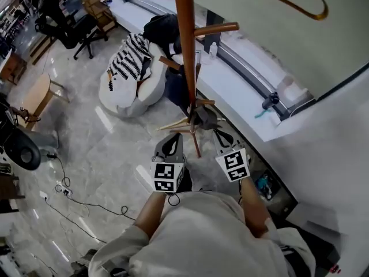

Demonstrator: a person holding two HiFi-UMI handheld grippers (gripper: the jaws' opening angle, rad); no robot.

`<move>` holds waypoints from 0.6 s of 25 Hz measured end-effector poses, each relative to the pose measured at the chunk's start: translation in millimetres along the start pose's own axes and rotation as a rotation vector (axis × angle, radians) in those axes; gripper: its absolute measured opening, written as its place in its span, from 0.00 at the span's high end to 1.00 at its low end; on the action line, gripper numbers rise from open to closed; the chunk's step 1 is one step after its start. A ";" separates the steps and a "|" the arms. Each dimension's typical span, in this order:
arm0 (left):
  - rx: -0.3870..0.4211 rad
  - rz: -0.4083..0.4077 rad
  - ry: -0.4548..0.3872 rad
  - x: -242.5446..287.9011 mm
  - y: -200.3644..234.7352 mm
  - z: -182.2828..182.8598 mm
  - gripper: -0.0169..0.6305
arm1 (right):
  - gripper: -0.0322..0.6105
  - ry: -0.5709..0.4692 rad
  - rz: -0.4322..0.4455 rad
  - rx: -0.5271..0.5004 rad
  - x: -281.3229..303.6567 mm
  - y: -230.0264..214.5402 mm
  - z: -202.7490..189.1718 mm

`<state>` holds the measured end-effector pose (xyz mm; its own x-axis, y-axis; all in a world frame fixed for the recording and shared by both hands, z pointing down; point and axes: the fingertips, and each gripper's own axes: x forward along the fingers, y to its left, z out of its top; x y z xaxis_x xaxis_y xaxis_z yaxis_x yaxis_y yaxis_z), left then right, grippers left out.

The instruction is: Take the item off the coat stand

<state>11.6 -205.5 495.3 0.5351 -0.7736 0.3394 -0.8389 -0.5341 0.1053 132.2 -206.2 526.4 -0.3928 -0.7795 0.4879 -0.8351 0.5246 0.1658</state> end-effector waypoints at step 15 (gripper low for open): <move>-0.081 0.090 0.077 21.9 65.1 -49.6 0.96 | 0.93 0.224 0.070 -0.160 94.2 -16.8 -42.2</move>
<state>-36.2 -240.4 556.0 0.4504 -0.7872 0.4212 -0.8903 -0.4316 0.1452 125.5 -273.9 605.7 -0.3381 -0.6538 0.6770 -0.7303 0.6360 0.2495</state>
